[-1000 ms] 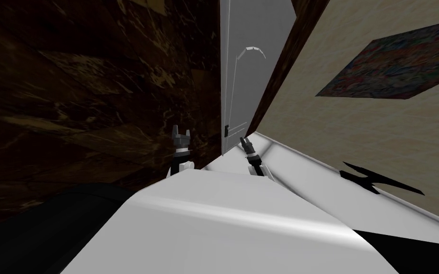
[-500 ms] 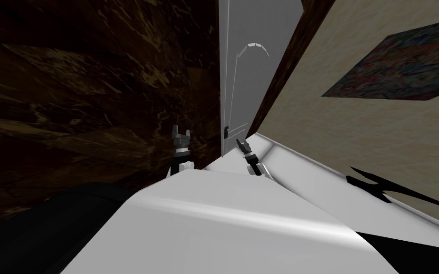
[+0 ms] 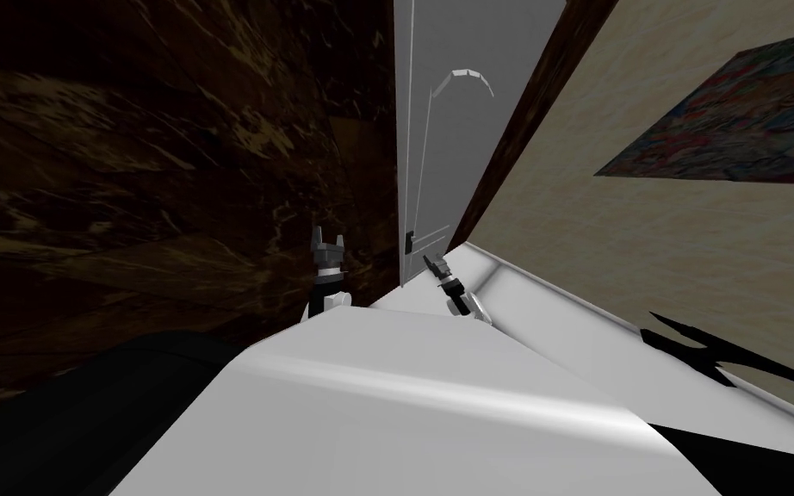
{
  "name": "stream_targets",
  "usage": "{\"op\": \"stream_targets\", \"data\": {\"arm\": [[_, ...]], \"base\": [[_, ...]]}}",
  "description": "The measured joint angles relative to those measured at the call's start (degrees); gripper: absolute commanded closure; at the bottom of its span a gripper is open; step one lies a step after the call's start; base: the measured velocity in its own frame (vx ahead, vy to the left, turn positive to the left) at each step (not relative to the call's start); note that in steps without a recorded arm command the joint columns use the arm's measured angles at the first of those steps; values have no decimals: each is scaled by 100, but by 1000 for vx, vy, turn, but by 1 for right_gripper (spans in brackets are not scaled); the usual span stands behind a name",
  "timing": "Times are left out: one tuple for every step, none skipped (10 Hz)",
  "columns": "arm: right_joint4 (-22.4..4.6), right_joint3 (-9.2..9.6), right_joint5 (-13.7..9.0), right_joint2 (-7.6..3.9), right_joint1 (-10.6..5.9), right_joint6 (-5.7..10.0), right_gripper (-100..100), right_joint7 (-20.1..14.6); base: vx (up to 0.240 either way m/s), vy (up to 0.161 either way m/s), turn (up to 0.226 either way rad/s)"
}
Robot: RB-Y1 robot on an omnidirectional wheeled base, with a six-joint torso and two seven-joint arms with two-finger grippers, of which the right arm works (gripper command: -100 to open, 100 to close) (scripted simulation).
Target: Pull the door open
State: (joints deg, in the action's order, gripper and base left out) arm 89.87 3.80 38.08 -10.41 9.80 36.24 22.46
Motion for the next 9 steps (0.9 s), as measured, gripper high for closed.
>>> {"op": "stream_targets", "data": {"arm": [[-69,24,107,-24,-35,3,-100,48],[-156,41,210,-54,-94,-4,-100,84],[-255,52,304,-83,-150,5,-100,123],[-376,52,390,-105,-210,33,-100,171],[-498,52,473,-130,-270,66,-100,220],[-619,83,615,-163,-362,57,-100,264],[-742,91,720,-182,-412,79,-100,326],[-955,87,837,-186,-512,139,-100,426],[-1063,98,933,-199,-560,168,-100,495]], "base": [[87,-43,31],[94,-51,31],[89,-39,37],[84,-38,28],[128,-48,41],[133,-55,50],[127,-57,52],[117,-40,31],[108,-49,27]]}}
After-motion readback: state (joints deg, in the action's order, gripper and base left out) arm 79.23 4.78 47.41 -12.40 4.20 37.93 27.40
